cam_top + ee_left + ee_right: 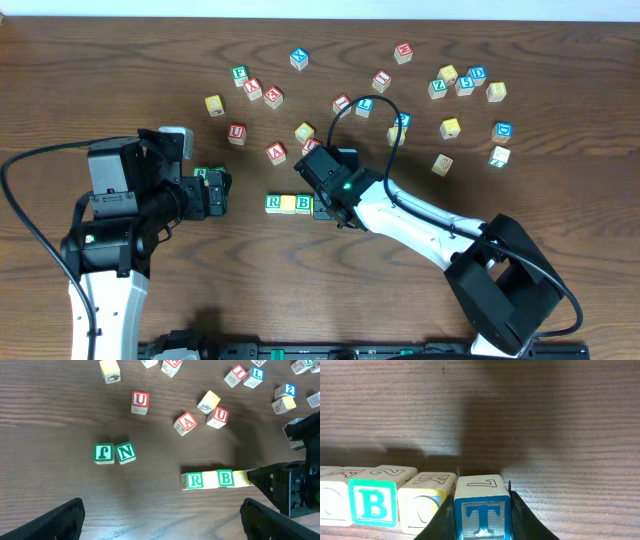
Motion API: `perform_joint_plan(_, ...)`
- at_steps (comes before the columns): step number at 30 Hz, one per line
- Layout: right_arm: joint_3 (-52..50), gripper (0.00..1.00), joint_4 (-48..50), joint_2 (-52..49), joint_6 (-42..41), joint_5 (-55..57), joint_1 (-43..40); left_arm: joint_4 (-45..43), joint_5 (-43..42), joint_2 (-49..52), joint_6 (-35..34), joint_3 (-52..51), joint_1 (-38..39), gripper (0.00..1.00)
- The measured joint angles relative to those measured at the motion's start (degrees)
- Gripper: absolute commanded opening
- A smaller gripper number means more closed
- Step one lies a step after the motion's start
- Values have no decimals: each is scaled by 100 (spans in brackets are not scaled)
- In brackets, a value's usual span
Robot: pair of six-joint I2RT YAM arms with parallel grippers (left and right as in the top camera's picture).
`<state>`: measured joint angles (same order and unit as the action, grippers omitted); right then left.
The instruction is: Spell out ROBOT
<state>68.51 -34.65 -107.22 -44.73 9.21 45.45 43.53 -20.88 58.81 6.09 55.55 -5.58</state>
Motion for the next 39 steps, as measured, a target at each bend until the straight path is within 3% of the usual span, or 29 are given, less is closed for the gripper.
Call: perform_joint_plan(39,15,1,-125,-109,247,181,2,2,0,0,0,0,0,98)
